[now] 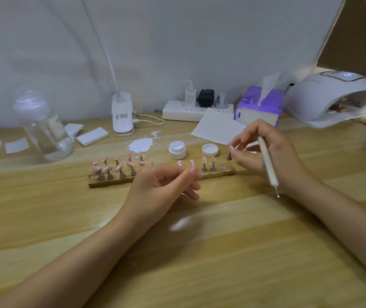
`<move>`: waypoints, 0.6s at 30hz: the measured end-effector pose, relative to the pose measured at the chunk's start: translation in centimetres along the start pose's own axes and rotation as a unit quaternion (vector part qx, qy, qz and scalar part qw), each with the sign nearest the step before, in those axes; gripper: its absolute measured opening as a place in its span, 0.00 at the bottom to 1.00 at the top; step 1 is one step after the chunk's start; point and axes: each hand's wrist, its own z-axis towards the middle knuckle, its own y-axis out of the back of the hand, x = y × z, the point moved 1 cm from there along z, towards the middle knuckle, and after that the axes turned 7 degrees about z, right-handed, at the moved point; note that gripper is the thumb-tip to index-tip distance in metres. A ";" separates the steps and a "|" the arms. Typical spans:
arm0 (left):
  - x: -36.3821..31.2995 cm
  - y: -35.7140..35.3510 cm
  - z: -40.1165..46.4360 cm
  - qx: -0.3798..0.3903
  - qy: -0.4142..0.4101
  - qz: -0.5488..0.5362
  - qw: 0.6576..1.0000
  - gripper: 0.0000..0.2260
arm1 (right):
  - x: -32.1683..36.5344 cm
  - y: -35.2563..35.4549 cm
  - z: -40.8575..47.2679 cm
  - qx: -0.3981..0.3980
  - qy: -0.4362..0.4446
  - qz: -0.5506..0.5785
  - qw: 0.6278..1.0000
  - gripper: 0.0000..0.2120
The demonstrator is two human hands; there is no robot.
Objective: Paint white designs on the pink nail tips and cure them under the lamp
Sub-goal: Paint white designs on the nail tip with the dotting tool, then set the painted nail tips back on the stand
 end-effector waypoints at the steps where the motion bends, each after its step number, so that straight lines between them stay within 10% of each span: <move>1: 0.0 0.0 0.0 -0.001 0.002 0.001 1.000 0.11 | -0.3 0.0 0.0 0.005 -0.002 -0.009 1.000 0.17; 18: -0.1 0.0 -0.1 -0.006 0.002 0.004 1.000 0.12 | -1.4 1.5 0.5 0.092 -0.036 -0.029 0.995 0.15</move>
